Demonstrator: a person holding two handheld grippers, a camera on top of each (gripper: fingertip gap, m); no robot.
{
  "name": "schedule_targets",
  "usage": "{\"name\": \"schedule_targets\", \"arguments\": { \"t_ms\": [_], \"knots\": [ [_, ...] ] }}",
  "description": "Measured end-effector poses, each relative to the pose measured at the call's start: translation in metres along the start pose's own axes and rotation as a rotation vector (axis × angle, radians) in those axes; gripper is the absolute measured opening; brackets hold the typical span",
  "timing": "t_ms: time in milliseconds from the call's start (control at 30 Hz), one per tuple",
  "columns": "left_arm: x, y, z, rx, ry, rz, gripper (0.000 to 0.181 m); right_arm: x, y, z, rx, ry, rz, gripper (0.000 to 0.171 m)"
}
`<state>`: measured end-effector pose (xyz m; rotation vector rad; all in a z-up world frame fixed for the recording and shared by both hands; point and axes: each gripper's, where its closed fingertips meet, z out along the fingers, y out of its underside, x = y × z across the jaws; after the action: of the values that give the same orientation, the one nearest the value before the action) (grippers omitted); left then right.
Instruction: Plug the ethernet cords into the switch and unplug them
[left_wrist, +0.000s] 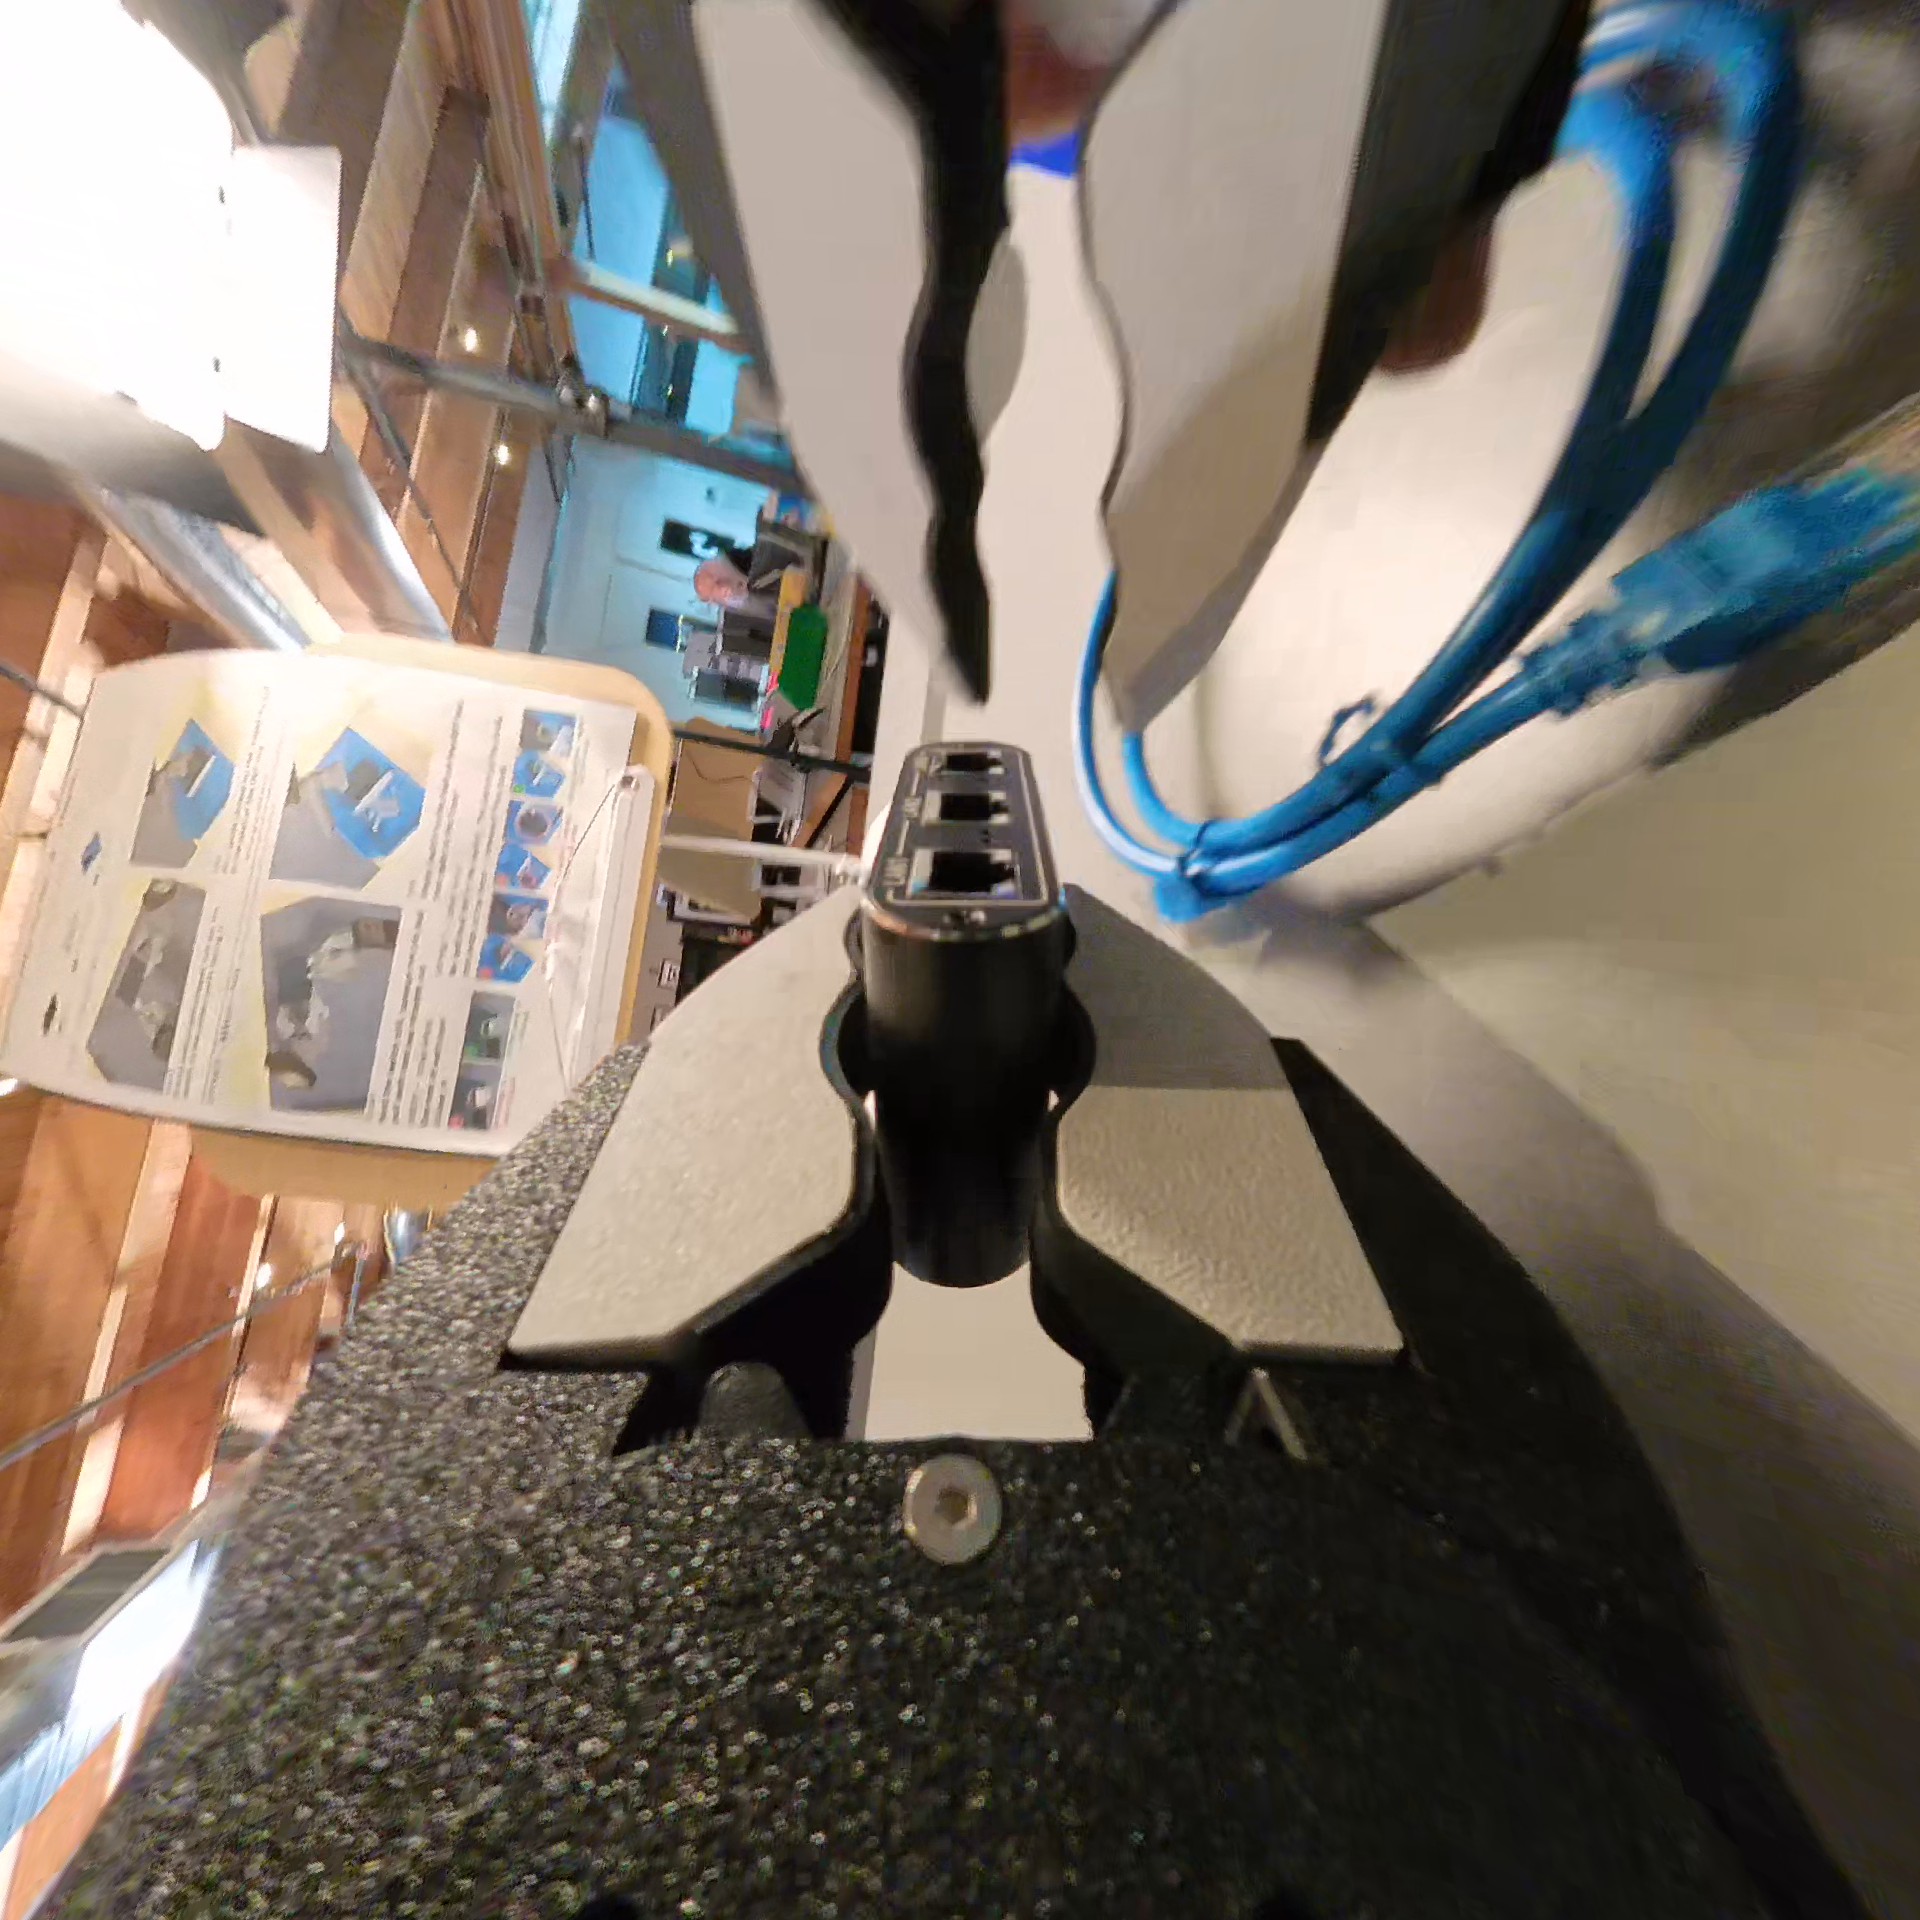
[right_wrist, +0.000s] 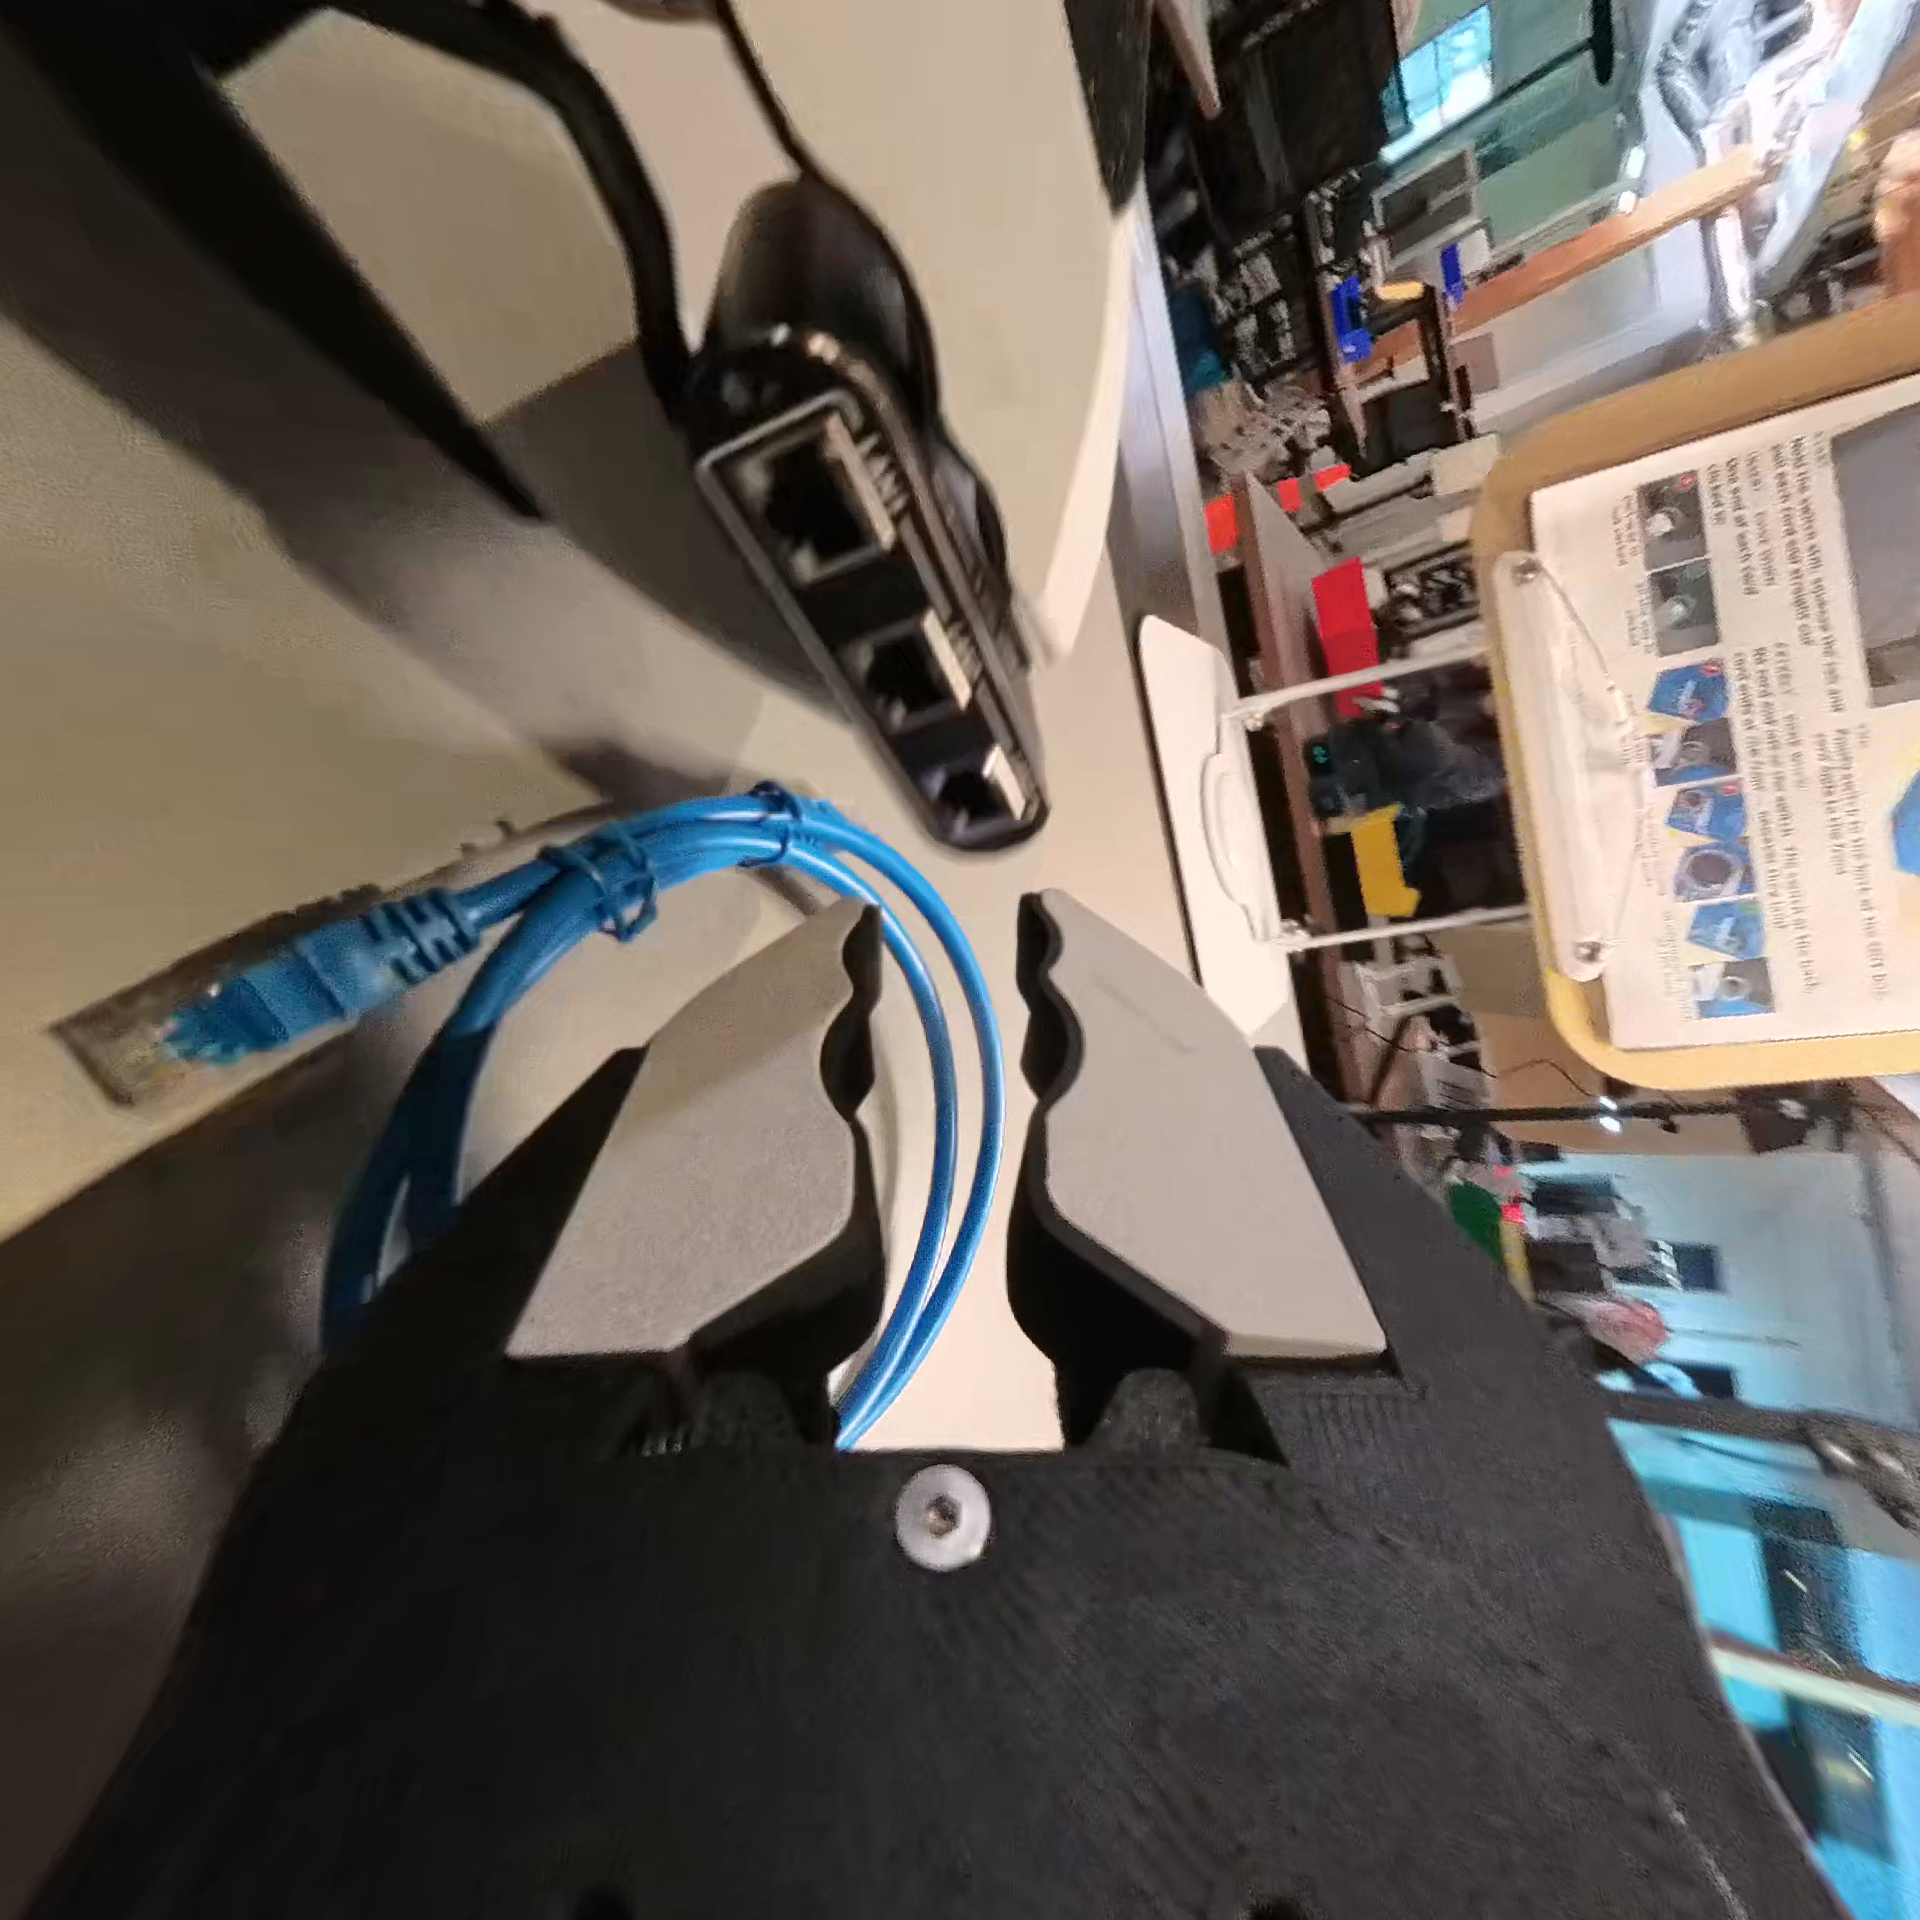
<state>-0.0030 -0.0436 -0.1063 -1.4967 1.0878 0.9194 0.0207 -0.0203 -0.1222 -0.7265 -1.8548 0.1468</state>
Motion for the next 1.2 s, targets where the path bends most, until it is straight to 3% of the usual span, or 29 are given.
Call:
{"name": "schedule_targets", "arguments": {
  "t_ms": [200,467,633,900,1200],
  "knots": [
    [-0.007,0.037,0.0,-0.08,-0.009,-0.046,0.029,-0.001,0.012,-0.007,0.102,-0.169,0.193,0.024],
    [0.005,0.043,0.003,-0.104,0.042,-0.071,0.028,-0.022,-0.017,-0.021,0.169,-0.456,0.62,0.033],
    [0.008,0.038,0.0,-0.098,0.051,-0.055,0.029,-0.043,-0.015,-0.028,0.102,-0.55,0.503,0.045],
    [0.013,0.029,-0.003,-0.066,0.069,-0.039,0.029,-0.058,0.014,-0.042,0.055,-0.663,0.308,0.048],
    [0.012,0.035,0.002,-0.065,0.071,-0.059,0.029,-0.036,0.04,-0.019,-0.005,-0.505,0.358,0.046]
  ]
}}
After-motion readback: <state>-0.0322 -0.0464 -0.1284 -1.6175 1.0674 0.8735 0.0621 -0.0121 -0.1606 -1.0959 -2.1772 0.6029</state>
